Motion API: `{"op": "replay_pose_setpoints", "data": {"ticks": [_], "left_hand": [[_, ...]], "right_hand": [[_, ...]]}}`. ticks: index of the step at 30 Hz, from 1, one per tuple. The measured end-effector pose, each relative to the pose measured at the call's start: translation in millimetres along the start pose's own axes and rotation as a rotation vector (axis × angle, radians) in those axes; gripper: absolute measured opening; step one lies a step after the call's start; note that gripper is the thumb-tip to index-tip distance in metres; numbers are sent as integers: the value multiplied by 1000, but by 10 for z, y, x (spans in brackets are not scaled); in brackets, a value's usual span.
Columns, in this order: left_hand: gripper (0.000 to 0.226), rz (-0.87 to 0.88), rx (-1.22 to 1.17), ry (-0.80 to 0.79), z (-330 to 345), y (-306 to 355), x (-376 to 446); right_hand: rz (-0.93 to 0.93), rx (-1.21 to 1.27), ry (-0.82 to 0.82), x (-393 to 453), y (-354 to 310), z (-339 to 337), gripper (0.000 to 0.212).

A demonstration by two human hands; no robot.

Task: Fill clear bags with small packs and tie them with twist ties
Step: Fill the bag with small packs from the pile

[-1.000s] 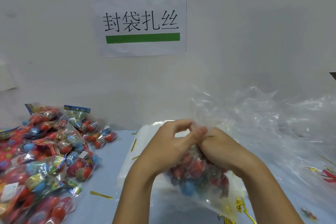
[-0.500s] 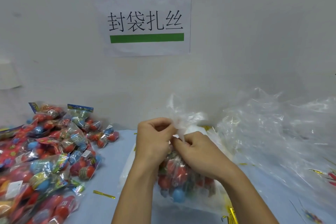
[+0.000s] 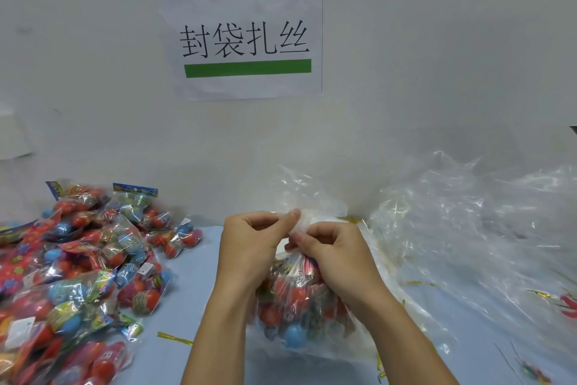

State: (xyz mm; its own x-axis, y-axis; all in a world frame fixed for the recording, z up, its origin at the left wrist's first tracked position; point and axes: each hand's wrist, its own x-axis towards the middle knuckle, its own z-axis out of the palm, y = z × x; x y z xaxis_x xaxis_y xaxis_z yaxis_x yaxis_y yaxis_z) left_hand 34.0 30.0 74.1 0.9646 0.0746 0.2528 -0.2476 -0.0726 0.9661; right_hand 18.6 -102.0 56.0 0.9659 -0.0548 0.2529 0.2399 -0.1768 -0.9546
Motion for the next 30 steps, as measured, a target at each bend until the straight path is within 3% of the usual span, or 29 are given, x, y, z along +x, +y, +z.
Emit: {"op": "replay_pose_setpoints", "data": {"ticks": [4, 7, 9, 14, 18, 20, 27, 30], "left_hand": [[43, -29, 180, -84, -20, 19, -7], [29, -27, 123, -353, -49, 60, -46], [19, 18, 125, -432, -67, 70, -58], [19, 12, 49, -340, -95, 23, -24], [28, -3, 84, -250, -85, -14, -10], [32, -8, 113, -190, -92, -21, -6], [21, 4, 106, 2, -84, -27, 10], [13, 58, 133, 99, -114, -50, 33]], "right_hand": [[15, 49, 4, 5, -12, -19, 24], [27, 59, 8, 7, 2, -37, 26], [14, 68, 3, 4, 2, -48, 25], [-26, 86, -84, -19, -36, -40, 18], [-25, -70, -108, -3, -10, -79, 35], [1, -81, -107, -13, 0, -72, 27], [20, -1, 141, 46, 61, 20, 25], [-6, -39, 358, 75, 87, -52, 31]]}}
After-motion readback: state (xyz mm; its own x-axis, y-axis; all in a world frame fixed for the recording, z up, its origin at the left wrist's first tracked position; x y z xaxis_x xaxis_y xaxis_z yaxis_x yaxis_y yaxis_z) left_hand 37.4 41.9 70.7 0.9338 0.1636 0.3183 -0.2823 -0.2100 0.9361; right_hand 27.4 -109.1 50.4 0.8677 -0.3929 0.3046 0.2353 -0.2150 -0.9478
